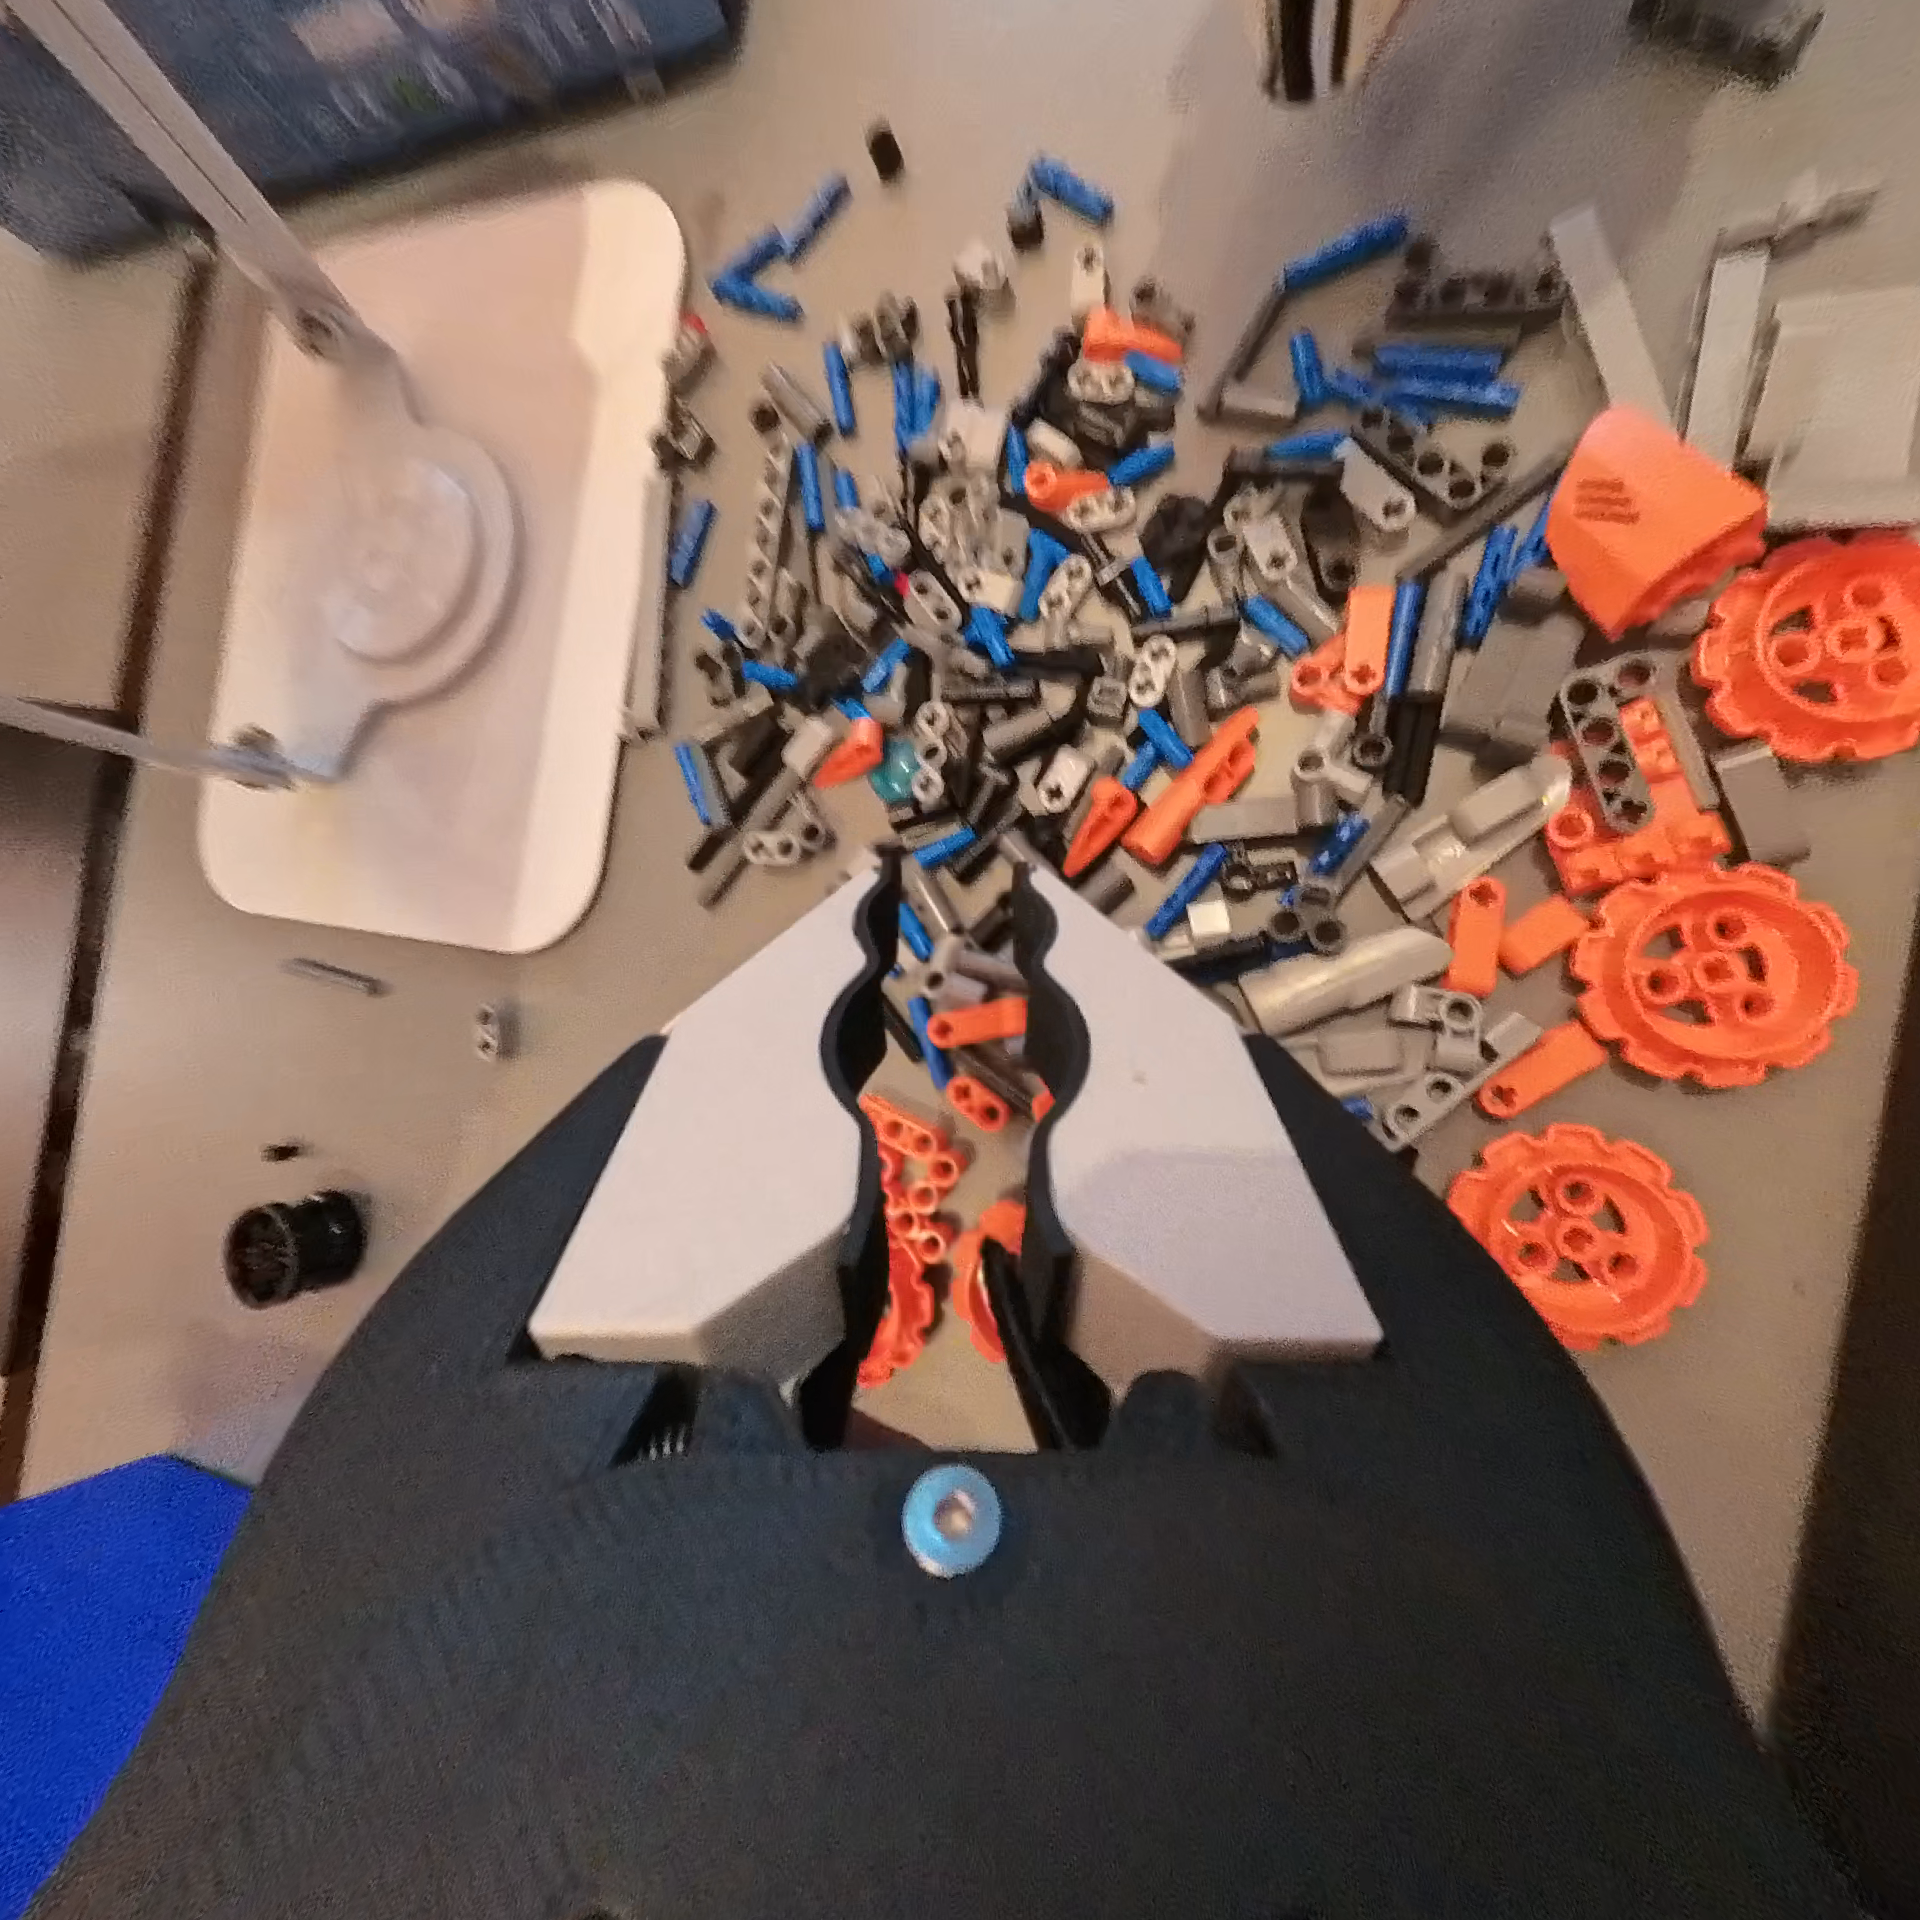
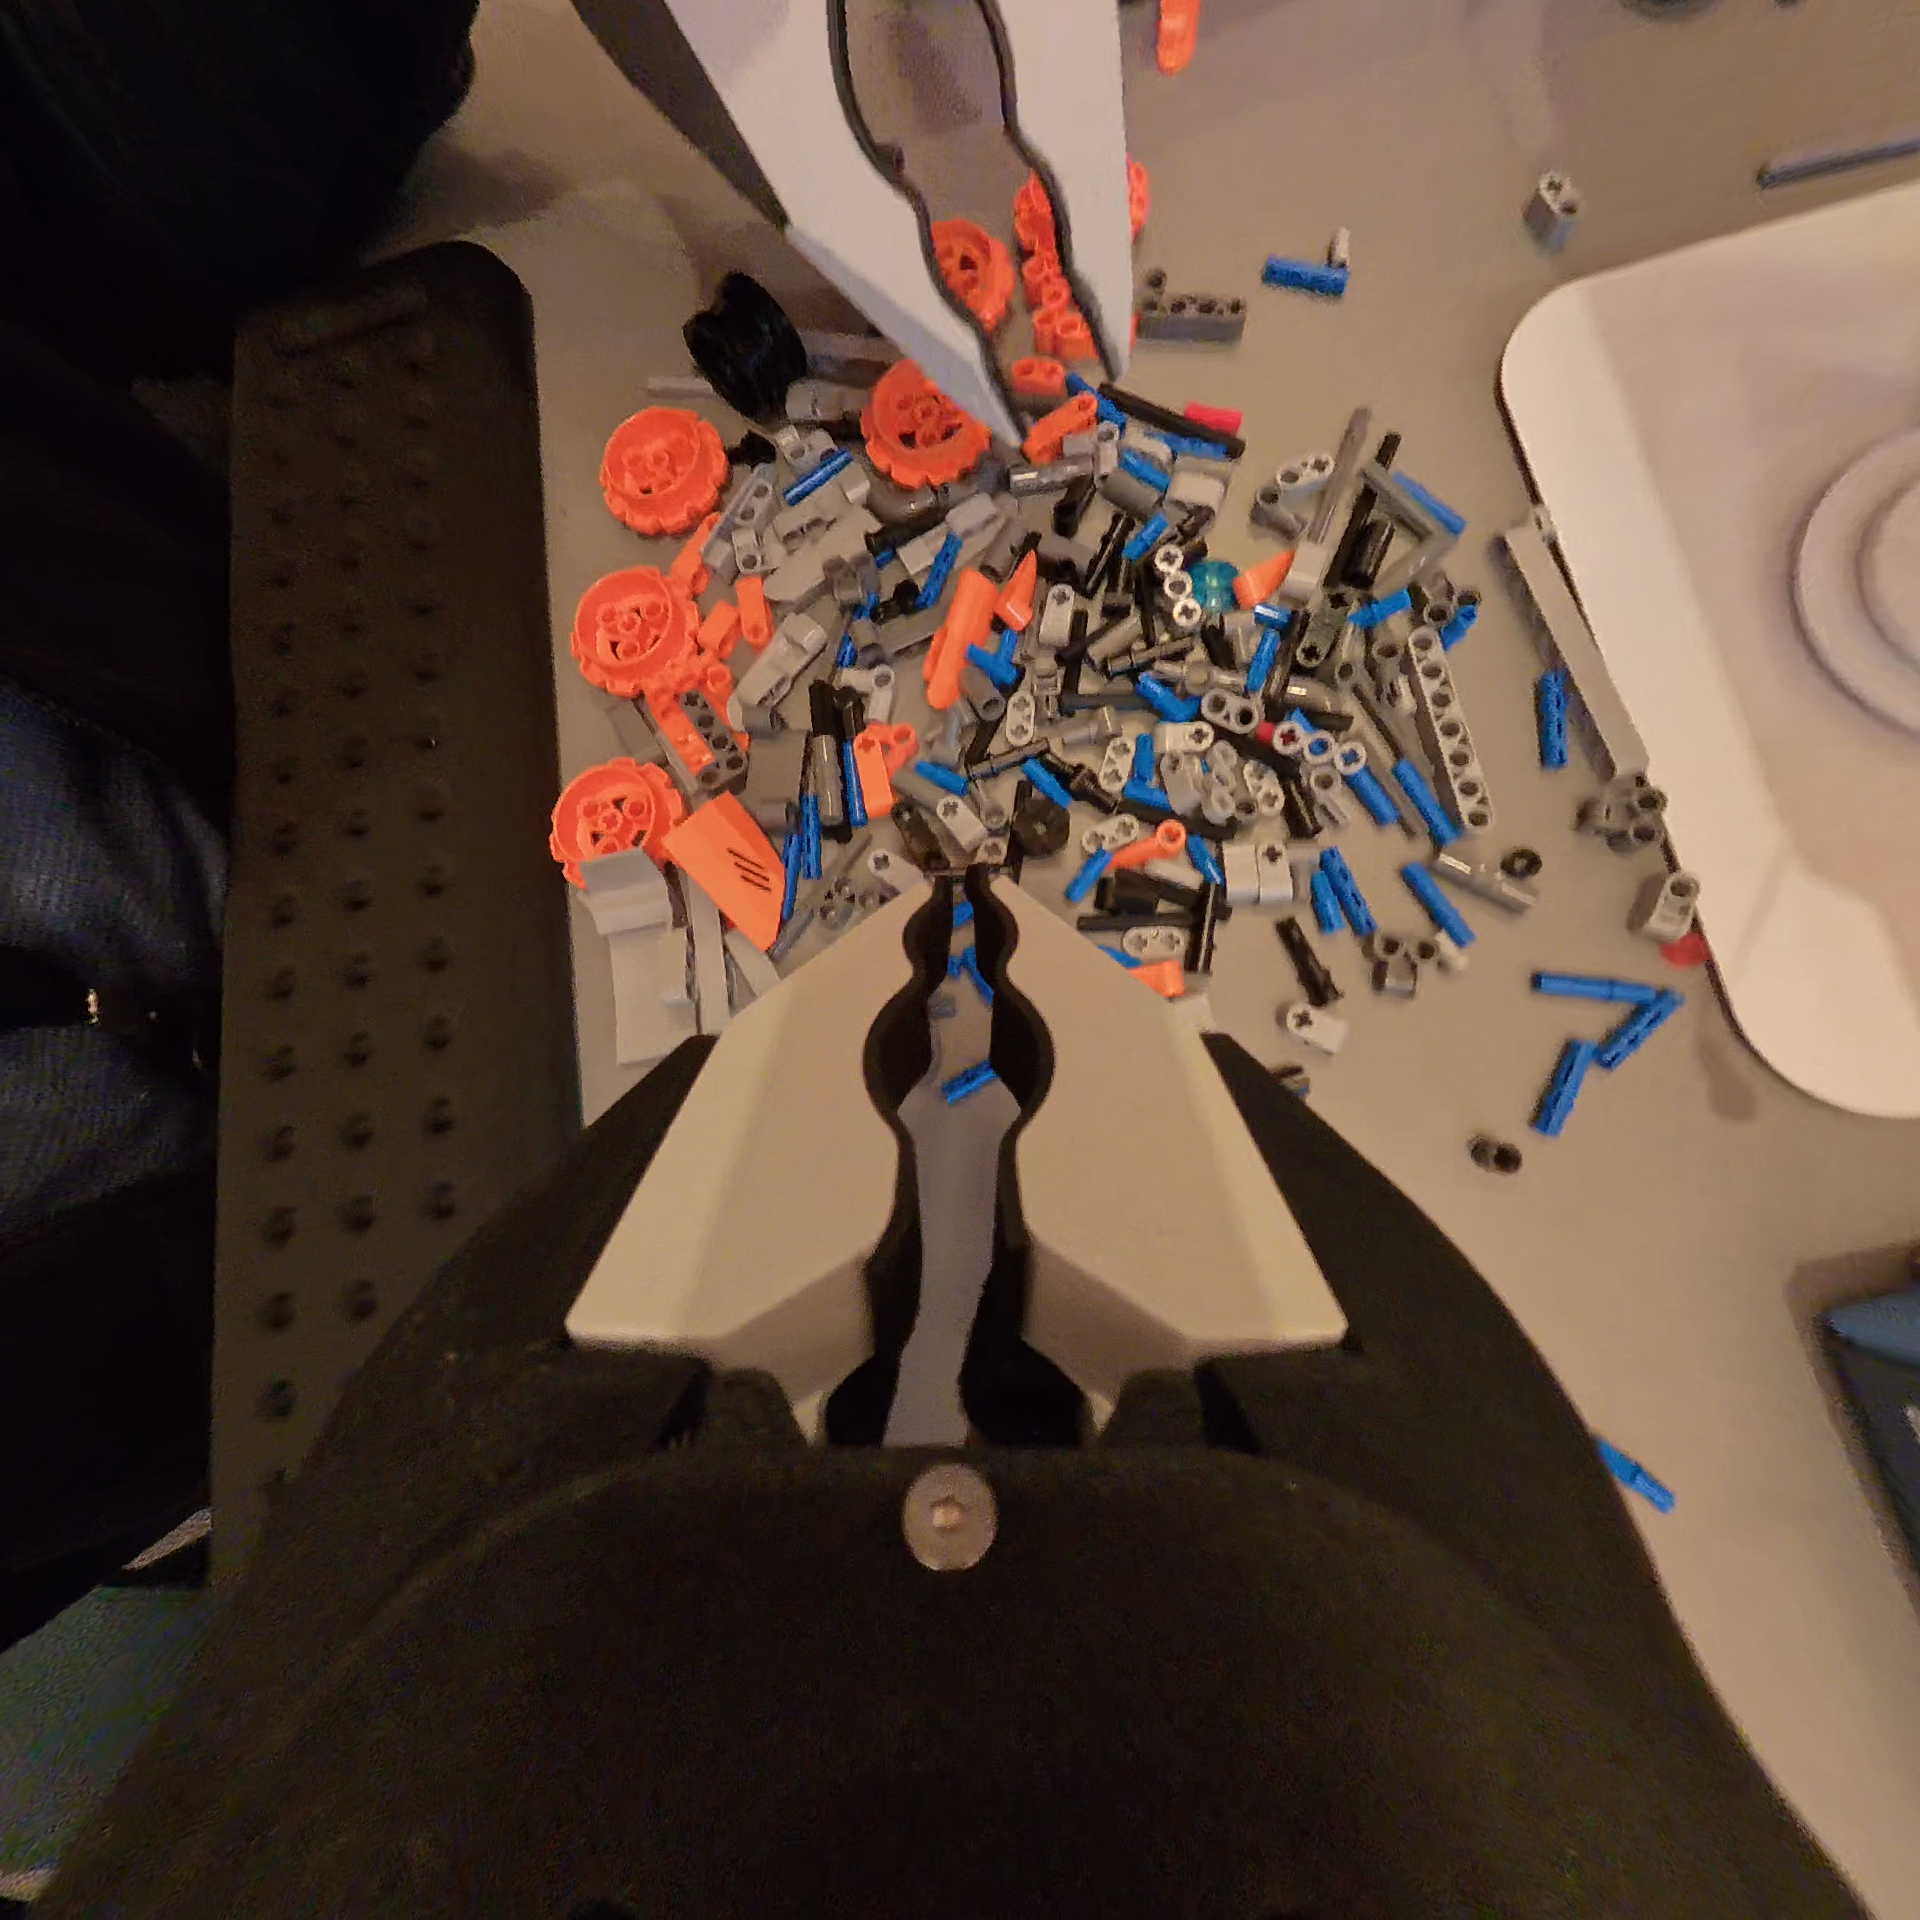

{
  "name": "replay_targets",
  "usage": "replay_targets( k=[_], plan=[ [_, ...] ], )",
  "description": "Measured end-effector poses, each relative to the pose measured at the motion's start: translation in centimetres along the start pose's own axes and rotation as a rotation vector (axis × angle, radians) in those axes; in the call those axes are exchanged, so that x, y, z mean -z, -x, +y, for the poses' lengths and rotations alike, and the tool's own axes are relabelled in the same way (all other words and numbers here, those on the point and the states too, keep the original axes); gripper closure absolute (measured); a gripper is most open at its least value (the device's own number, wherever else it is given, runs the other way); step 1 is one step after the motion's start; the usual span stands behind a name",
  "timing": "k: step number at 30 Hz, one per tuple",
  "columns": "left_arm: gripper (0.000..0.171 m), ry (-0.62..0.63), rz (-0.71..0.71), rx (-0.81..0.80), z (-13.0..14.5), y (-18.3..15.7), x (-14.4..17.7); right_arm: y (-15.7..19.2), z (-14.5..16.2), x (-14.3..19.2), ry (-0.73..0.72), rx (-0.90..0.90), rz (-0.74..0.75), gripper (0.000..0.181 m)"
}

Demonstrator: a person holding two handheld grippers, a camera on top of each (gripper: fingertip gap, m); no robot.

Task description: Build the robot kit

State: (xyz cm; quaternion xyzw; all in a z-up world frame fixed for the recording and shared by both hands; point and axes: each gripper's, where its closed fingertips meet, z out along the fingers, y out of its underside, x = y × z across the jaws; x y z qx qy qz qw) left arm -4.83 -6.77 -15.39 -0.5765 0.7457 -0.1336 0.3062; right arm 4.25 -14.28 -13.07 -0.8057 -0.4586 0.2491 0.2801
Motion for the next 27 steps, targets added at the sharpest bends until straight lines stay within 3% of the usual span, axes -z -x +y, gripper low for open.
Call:
replay_targets(
  k=[8,19,23,27],
  plan=[
    [0.155,0.063,0.045,0.020,1.3,-0.7,-1.5,-0.8,-0.2,-2.1,-0.020,0.054,0.018,0.181],
    [0.155,0.134,0.115,0.057,2.7,-1.8,-2.4,-1.5,-0.2,-3.1,-0.061,0.049,0.035,0.160],
    [0.152,0.116,0.100,0.073,2.7,-1.2,-2.0,-2.0,-0.4,-2.5,-0.088,0.083,0.073,0.181],
    [0.149,0.082,0.097,0.069,2.0,-1.2,-1.9,-2.5,-0.5,-2.0,-0.110,0.072,0.093,0.181]
  ],
)
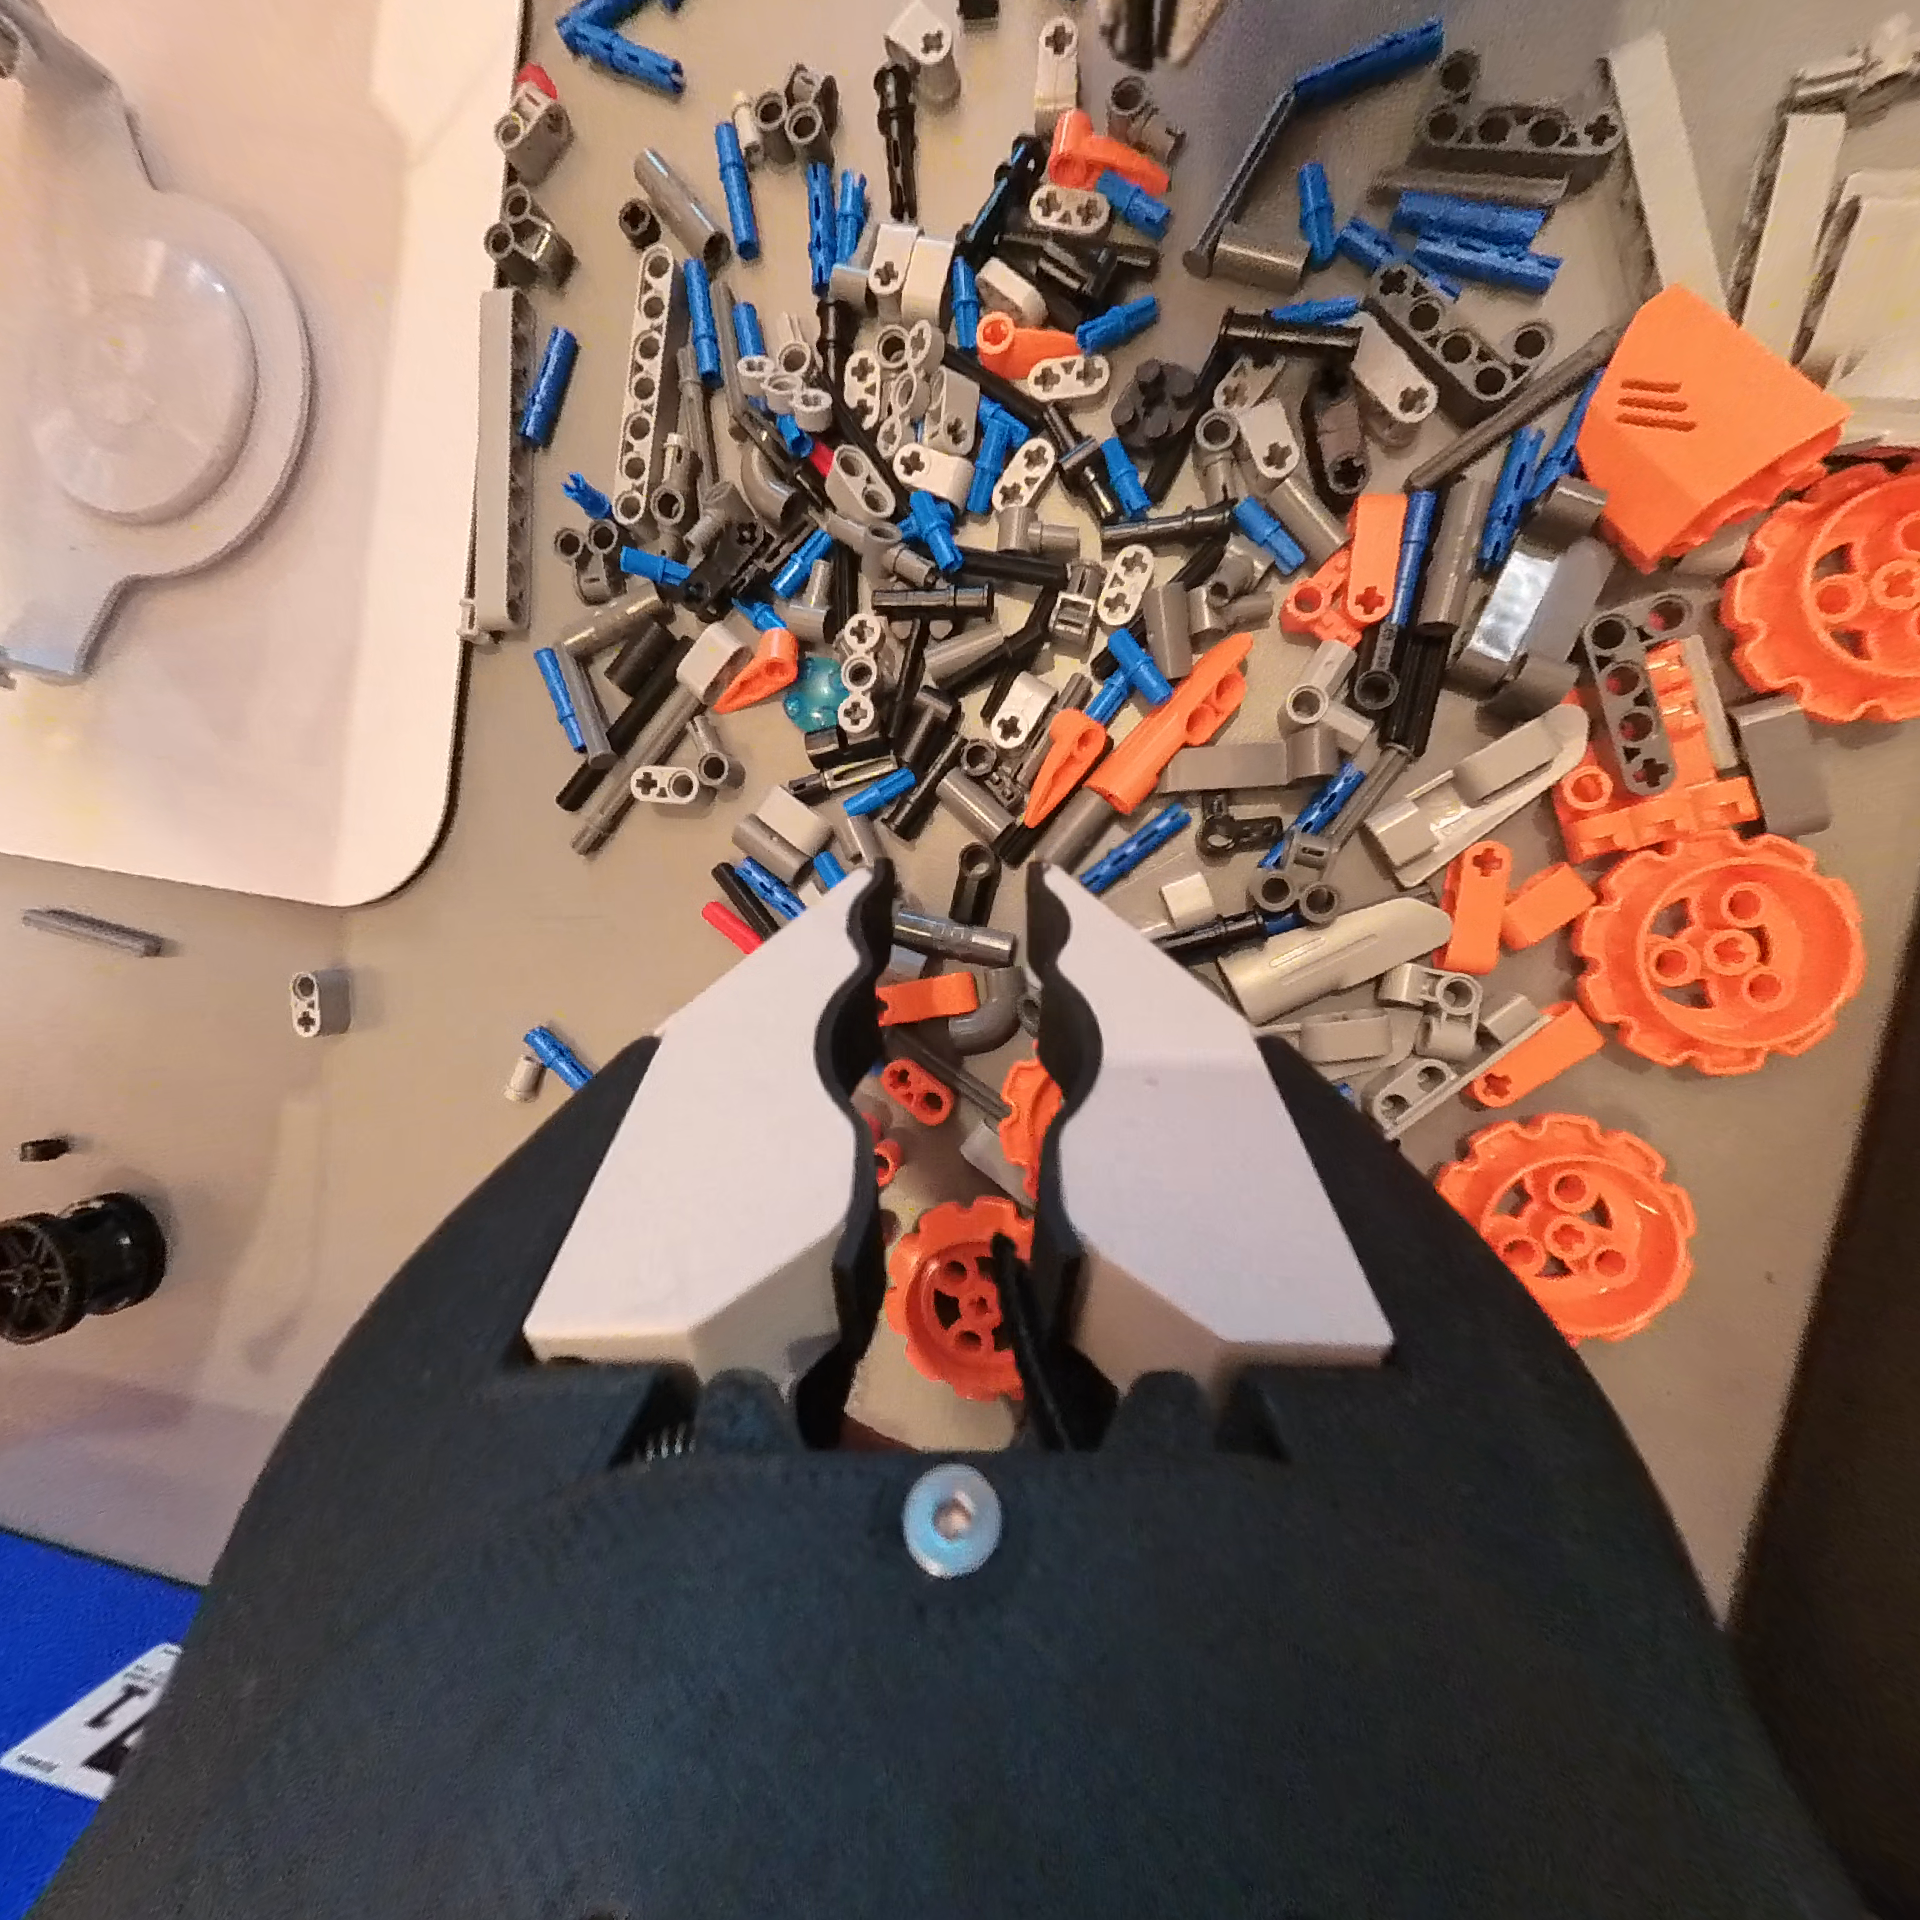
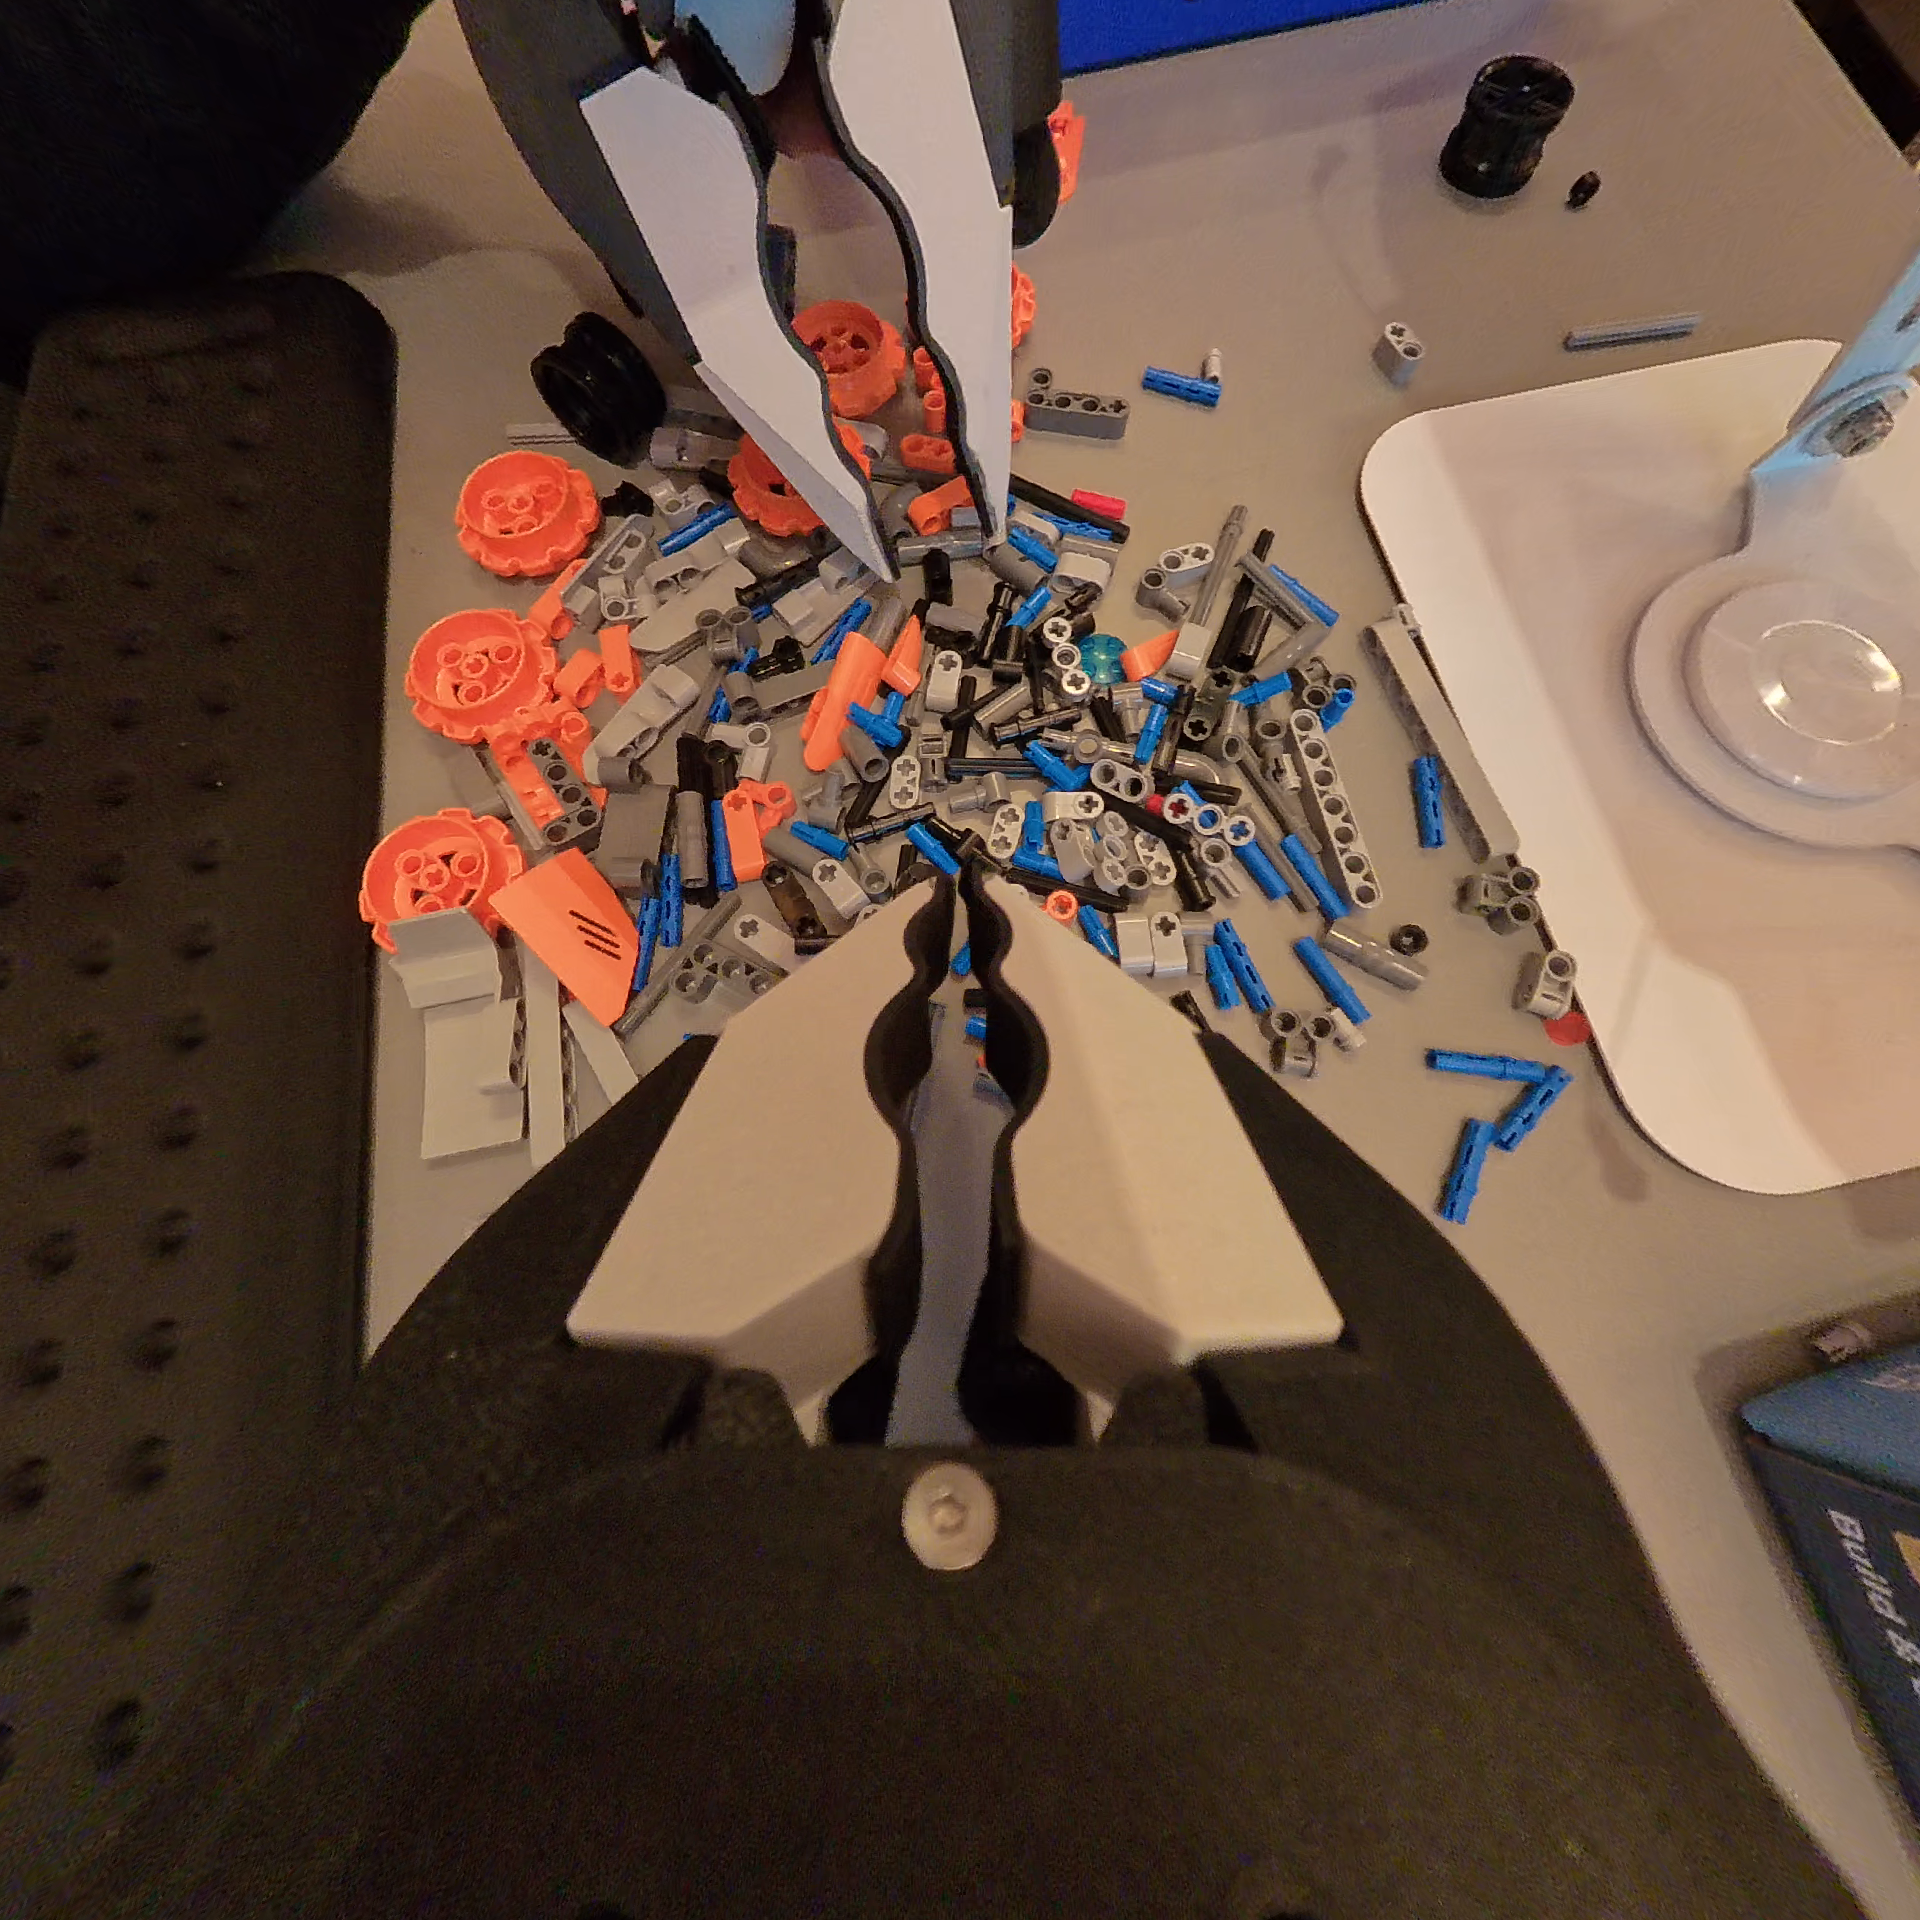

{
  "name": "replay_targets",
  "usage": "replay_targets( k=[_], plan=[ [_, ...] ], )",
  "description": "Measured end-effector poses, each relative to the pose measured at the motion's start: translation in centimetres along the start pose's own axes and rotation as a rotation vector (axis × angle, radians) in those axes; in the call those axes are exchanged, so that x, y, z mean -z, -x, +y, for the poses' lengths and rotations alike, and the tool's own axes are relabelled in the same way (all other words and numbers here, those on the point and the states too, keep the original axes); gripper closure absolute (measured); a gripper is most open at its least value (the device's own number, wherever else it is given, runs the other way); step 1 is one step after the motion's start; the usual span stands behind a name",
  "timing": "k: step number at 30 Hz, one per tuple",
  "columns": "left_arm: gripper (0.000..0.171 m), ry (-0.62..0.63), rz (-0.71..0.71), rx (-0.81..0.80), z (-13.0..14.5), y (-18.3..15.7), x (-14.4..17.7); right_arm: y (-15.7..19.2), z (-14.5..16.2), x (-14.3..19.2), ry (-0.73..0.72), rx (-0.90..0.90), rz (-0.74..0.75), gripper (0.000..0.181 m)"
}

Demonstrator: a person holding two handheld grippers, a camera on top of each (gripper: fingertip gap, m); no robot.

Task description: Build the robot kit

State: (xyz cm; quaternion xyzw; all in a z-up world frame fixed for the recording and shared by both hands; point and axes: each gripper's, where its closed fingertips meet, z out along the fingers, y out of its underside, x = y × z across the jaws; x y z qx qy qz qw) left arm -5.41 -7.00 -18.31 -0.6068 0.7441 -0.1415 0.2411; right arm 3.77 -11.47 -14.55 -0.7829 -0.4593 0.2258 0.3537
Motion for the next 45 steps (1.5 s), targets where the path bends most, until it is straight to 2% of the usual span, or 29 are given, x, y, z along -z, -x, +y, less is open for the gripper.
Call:
replay_targets(
  k=[5,11,15,22,32,39,45],
  plan=[
    [0.149,-0.026,-0.047,0.000,-0.3,1.0,-0.1,-0.6,0.5,-0.1,0.003,-0.024,0.017,0.171],
    [0.150,-0.045,-0.030,-0.008,-0.7,0.7,-0.1,-0.7,0.8,-0.1,0.003,-0.029,0.011,0.169],
    [0.156,-0.069,-0.031,-0.004,-0.8,0.9,0.8,-0.4,0.9,-0.3,0.006,-0.020,0.000,0.169],
    [0.162,-0.120,0.047,-0.012,-1.2,-0.4,2.6,0.1,0.8,-0.4,-0.017,-0.018,-0.042,0.168],
    [0.162,-0.122,0.018,-0.003,-0.8,0.2,3.7,2.9,0.9,-2.0,0.050,0.087,-0.121,0.166],
    [0.159,-0.112,0.000,0.004,-0.3,0.5,4.2,2.6,0.9,-1.7,0.030,0.073,-0.112,0.166],
    [0.161,-0.129,-0.024,0.042,0.5,0.7,6.8,2.6,0.9,-1.7,0.026,0.072,-0.111,0.165]
  ],
)
